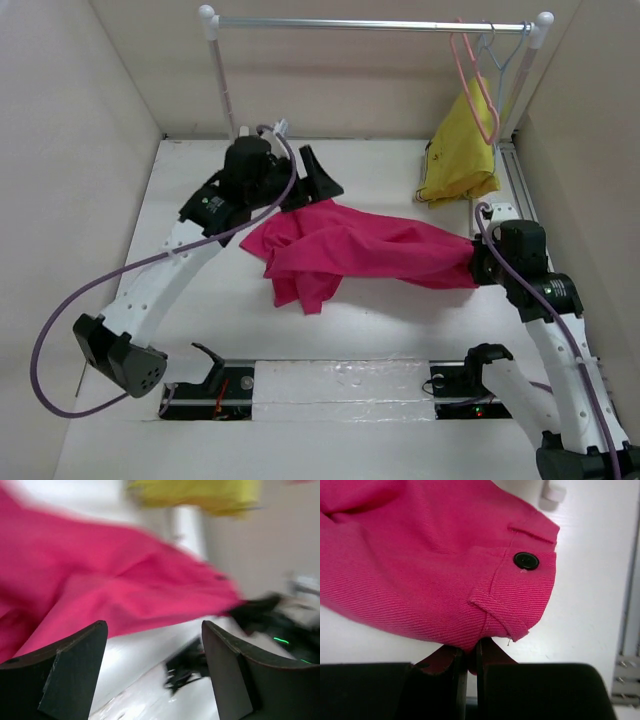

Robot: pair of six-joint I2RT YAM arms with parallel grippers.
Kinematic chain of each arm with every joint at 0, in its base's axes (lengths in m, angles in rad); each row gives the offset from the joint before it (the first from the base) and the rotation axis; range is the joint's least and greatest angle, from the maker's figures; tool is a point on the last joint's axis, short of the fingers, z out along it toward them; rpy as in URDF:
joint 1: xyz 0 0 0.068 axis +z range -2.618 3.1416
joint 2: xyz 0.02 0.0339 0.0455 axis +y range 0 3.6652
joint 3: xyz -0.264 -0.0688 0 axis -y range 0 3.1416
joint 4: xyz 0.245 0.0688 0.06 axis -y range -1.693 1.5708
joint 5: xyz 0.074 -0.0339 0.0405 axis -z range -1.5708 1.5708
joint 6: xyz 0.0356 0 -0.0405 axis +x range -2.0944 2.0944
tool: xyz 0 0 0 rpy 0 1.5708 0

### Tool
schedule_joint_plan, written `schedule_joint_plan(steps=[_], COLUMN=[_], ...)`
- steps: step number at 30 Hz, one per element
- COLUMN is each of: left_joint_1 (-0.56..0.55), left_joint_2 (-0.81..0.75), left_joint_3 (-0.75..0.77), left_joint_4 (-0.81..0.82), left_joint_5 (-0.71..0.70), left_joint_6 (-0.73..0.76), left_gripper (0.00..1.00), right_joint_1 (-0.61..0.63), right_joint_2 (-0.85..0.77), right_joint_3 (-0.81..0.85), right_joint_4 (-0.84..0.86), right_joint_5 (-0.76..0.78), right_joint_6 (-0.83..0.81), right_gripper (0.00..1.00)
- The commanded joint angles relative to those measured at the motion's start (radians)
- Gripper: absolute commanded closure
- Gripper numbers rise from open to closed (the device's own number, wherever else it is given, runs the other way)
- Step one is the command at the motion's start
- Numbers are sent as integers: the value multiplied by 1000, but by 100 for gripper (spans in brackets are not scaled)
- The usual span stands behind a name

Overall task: Place the trousers on the hanger
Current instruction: Flatten out the trousers at the center of the board.

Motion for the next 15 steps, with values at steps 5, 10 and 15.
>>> schedule_joint_plan(steps=[5, 10, 15], left_joint_1=[93, 102, 102], left_joint_2=[-292, -437, -498], left_joint_3=[-491, -782, -1044], left_joint_4=[-104, -40, 276], left_joint_5=[-396, -318, -203], left_joint_6=[-33, -241, -475], left_gripper=[34, 27, 16], right_joint_1=[-29, -29, -38], right_joint_2=[-26, 8, 12], right_joint_3=[213, 195, 147], right_joint_4=[-137, -148, -112], right_joint_5=[207, 237, 185], right_joint_6=[-110, -95, -97], right_gripper=[100, 94, 100])
